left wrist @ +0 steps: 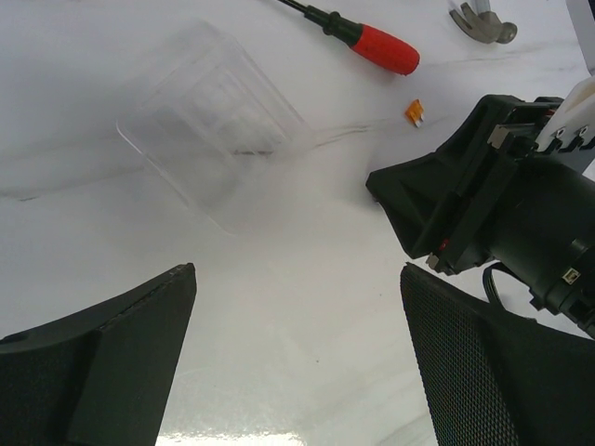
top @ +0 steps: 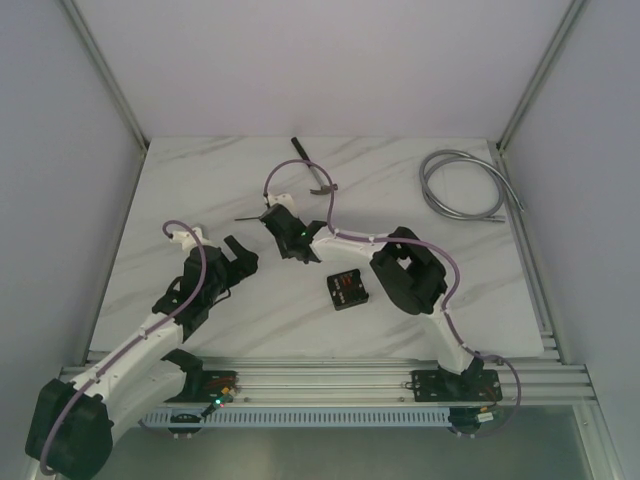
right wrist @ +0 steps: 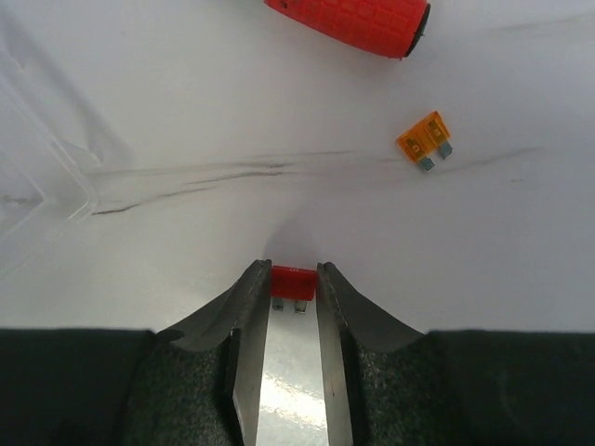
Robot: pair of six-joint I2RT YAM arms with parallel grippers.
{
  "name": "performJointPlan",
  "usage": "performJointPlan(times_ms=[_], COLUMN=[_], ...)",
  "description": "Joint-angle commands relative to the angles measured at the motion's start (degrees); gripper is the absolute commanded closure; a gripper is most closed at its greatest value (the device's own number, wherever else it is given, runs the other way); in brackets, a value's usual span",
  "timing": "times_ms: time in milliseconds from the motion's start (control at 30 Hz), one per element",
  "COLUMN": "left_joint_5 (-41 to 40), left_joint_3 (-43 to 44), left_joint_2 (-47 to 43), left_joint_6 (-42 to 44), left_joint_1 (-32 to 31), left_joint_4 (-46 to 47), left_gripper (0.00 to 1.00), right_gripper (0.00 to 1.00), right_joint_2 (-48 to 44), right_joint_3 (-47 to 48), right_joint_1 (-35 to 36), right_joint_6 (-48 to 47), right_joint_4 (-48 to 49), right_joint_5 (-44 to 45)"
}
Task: Snap on the fuse box
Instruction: Pick up the fuse from the center of the board.
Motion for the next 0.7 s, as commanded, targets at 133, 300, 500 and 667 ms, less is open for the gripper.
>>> performJointPlan(times_ms=[133,300,500,667], left_joint_5=[4.49,5.47,6.21,7.36], left_joint_3=[1.14,1.29,1.31,1.52], left_joint_2=[2.00,2.36,2.24,3.18], left_joint_6=[0.41,0.54,0.50,0.46], left_joint_1=[0.42,0.38,0.33,0.39], left_joint_4=[0.47,0.67,0.89,1.51], left_gripper=[0.00,0.00,0.00,0.00], right_gripper=[0.71,0.72,0.70,0.64], right_joint_2=[-4.93,-9.75,-14.70,-14.08], right_joint_3=[-6.52,-12.80,-20.05,-18.74], right_joint_1=[0.20,0.27,0.68,0.84], right_joint_6=[0.39,1.50,1.84,1.85], right_joint_4=[-5.29,-9.42,-12.79,-15.57], right_joint_5=[-1.60,-4.88,-7.78,-7.88])
